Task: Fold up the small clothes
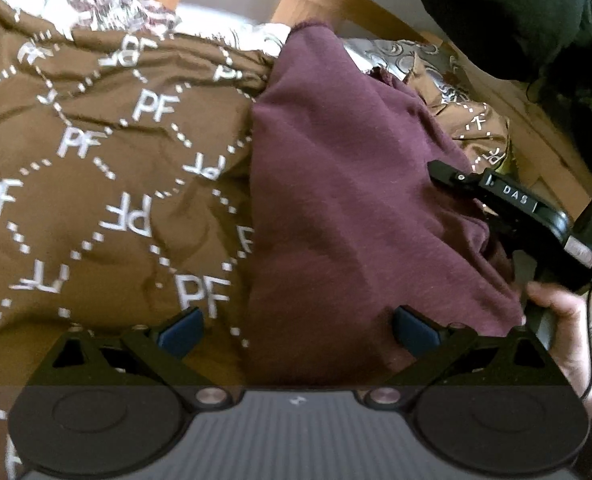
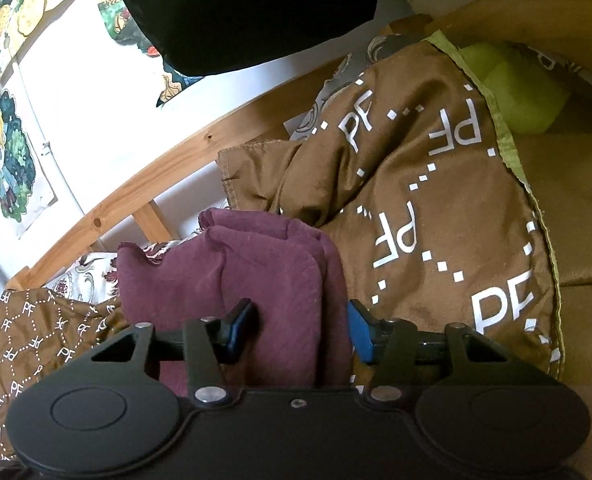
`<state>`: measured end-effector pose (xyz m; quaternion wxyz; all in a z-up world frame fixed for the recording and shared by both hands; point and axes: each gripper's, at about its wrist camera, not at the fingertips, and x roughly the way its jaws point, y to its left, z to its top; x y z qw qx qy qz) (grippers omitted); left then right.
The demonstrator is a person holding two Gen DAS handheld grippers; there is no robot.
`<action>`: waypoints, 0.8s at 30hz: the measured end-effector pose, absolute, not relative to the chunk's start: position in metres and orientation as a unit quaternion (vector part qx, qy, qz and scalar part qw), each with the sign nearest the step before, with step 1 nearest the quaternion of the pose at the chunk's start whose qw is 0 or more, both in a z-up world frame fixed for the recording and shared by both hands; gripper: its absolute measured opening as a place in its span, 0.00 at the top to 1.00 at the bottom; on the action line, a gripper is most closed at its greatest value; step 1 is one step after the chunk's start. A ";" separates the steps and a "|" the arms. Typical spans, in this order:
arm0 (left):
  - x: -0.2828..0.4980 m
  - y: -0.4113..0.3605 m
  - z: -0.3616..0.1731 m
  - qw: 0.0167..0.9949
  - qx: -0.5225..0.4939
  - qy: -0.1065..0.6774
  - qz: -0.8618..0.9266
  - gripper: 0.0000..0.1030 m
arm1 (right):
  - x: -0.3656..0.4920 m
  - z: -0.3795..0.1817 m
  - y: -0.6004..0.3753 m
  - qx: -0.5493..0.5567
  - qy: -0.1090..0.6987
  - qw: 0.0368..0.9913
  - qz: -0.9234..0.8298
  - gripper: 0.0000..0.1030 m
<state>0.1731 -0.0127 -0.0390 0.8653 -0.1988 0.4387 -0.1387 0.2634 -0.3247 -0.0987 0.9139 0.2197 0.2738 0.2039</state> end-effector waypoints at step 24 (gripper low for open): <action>0.120 0.054 0.015 0.836 -0.221 0.466 -0.189 0.61 | 0.205 -0.059 -0.305 0.301 0.305 0.869 0.246 0.82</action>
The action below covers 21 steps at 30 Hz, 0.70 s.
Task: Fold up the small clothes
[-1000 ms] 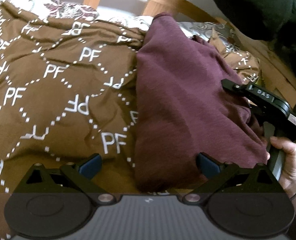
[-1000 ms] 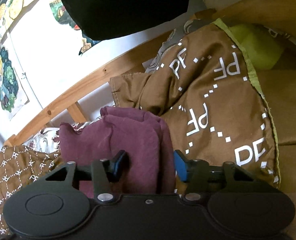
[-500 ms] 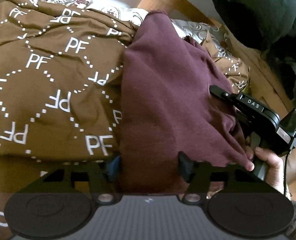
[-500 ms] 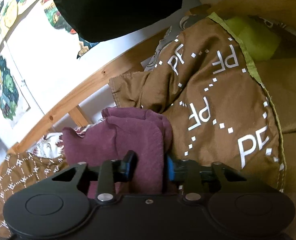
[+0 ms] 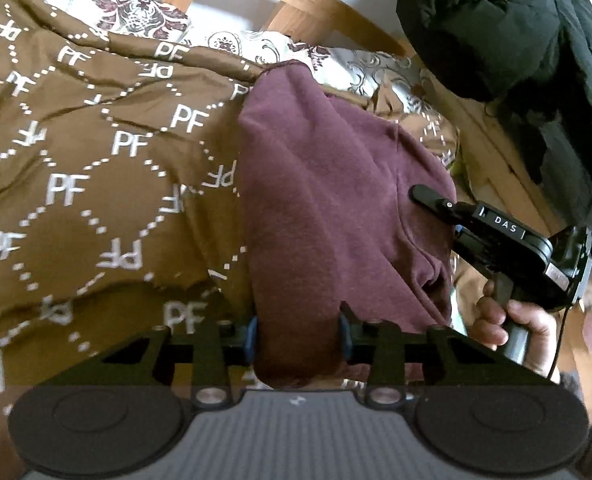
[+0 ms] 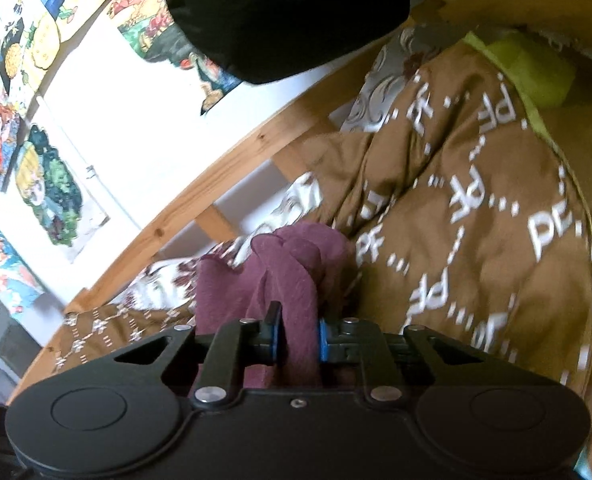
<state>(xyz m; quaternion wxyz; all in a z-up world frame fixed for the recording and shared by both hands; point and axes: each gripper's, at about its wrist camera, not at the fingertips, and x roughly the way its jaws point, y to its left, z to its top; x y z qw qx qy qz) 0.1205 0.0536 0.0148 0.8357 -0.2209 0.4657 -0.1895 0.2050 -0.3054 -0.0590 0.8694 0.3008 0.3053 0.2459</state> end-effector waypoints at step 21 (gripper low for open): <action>0.085 0.098 -0.024 0.821 -0.238 0.499 -0.140 0.32 | 0.158 -0.085 -0.258 0.231 0.371 0.874 0.213 0.71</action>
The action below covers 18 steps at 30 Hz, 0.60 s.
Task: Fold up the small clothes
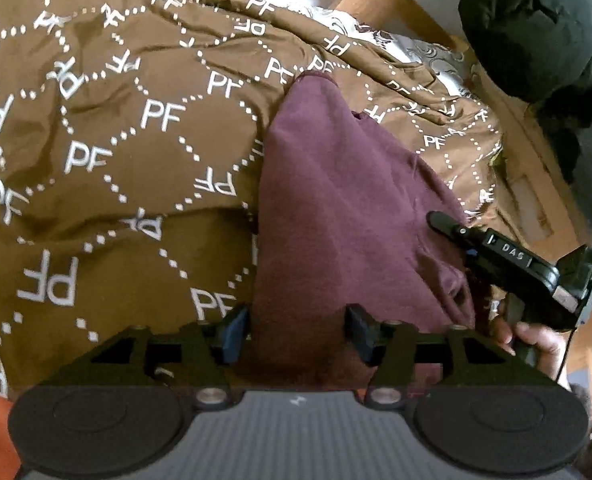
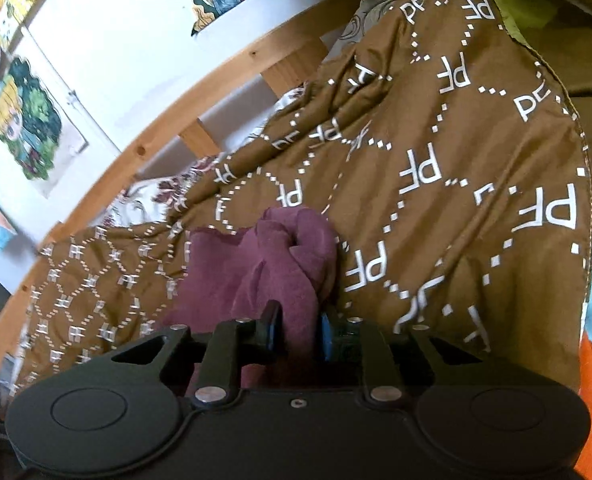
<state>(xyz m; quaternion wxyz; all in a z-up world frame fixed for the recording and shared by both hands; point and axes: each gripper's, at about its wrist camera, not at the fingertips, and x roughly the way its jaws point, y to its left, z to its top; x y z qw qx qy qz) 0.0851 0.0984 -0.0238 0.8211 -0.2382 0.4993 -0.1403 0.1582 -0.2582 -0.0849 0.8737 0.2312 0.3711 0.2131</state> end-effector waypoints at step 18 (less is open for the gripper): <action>0.098 0.060 -0.035 0.854 -0.168 0.478 -0.117 0.04 | 0.174 -0.103 -0.243 0.151 0.291 0.914 0.241 0.18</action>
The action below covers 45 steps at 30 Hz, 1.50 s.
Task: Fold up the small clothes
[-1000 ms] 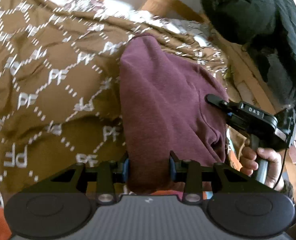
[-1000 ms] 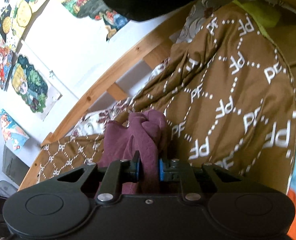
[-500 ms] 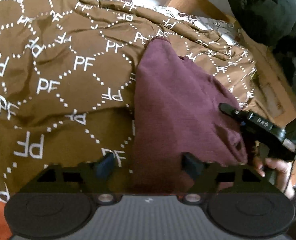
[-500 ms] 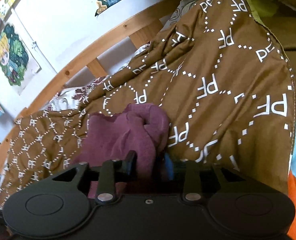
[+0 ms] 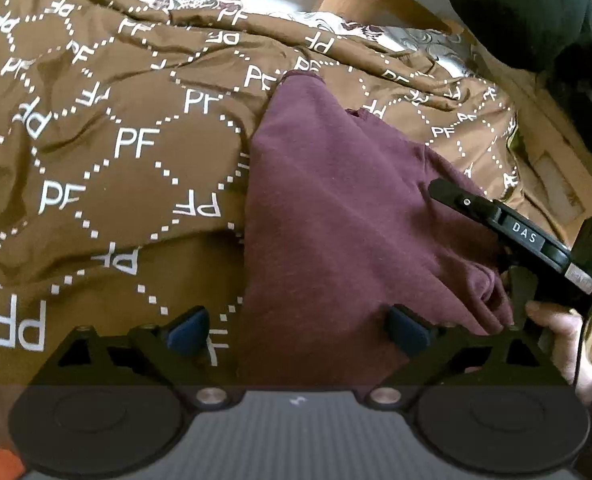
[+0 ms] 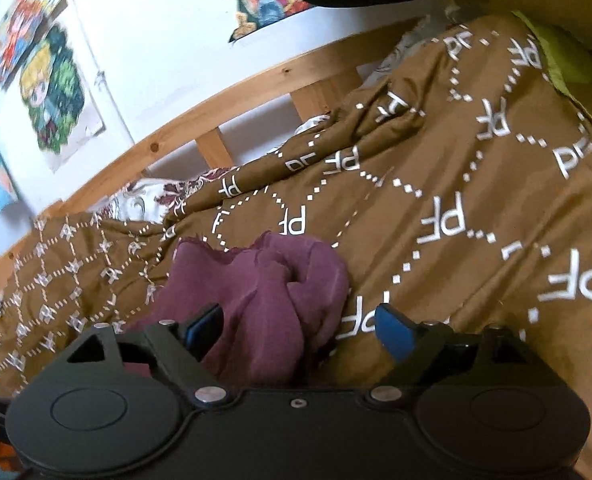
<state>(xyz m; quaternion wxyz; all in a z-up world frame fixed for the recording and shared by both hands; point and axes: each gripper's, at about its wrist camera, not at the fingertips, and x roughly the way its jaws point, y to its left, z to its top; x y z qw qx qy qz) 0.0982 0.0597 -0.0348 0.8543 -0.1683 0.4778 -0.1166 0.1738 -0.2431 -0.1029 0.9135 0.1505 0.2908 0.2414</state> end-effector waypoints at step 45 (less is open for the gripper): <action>0.065 0.076 0.019 0.932 -0.117 0.321 -0.122 0.60 | 0.142 0.013 -0.153 -0.024 0.132 0.933 0.334 0.78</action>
